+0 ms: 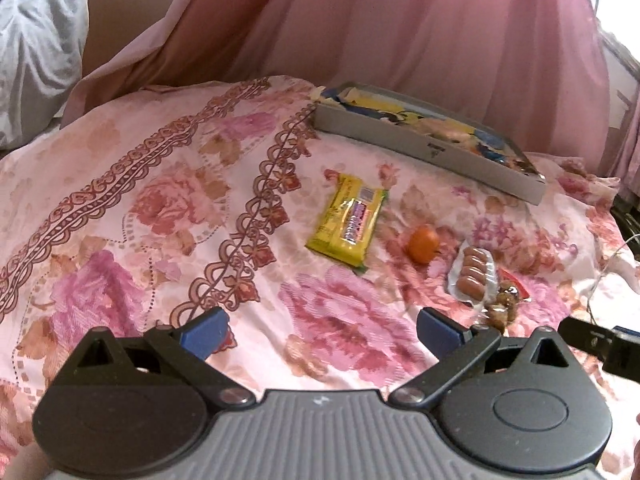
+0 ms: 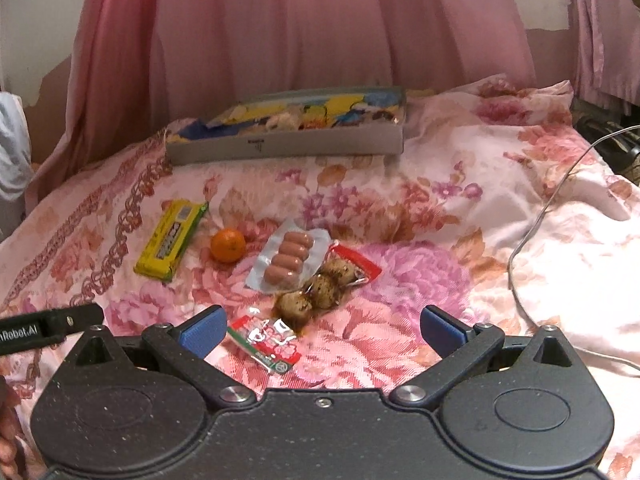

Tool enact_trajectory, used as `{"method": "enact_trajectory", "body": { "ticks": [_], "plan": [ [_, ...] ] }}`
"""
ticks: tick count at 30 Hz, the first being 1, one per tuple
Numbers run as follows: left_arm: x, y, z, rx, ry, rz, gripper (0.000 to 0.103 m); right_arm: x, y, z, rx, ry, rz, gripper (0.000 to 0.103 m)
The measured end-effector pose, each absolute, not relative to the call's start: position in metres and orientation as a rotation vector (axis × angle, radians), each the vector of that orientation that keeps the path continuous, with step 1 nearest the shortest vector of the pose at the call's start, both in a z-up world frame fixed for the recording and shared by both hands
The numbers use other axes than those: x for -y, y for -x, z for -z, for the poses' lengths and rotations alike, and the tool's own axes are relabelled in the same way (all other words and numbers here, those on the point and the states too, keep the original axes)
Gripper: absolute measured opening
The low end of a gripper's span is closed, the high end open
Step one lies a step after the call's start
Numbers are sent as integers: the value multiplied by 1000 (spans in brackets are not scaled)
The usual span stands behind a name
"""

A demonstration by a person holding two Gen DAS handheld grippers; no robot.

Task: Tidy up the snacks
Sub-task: 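Move both grippers back toward the remaining snacks on the bedspread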

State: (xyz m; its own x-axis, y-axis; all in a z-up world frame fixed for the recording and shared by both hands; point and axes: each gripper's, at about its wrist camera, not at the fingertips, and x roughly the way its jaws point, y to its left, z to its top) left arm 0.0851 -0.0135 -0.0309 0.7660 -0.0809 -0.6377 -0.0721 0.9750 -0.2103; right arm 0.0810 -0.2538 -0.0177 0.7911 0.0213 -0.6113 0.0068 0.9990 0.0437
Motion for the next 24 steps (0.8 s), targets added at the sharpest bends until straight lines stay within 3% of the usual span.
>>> {"method": "enact_trajectory", "body": {
  "ticks": [24],
  "plan": [
    [13,-153,44,-676,170,62,102,238,-126,40,-645,30,42,102]
  ]
}}
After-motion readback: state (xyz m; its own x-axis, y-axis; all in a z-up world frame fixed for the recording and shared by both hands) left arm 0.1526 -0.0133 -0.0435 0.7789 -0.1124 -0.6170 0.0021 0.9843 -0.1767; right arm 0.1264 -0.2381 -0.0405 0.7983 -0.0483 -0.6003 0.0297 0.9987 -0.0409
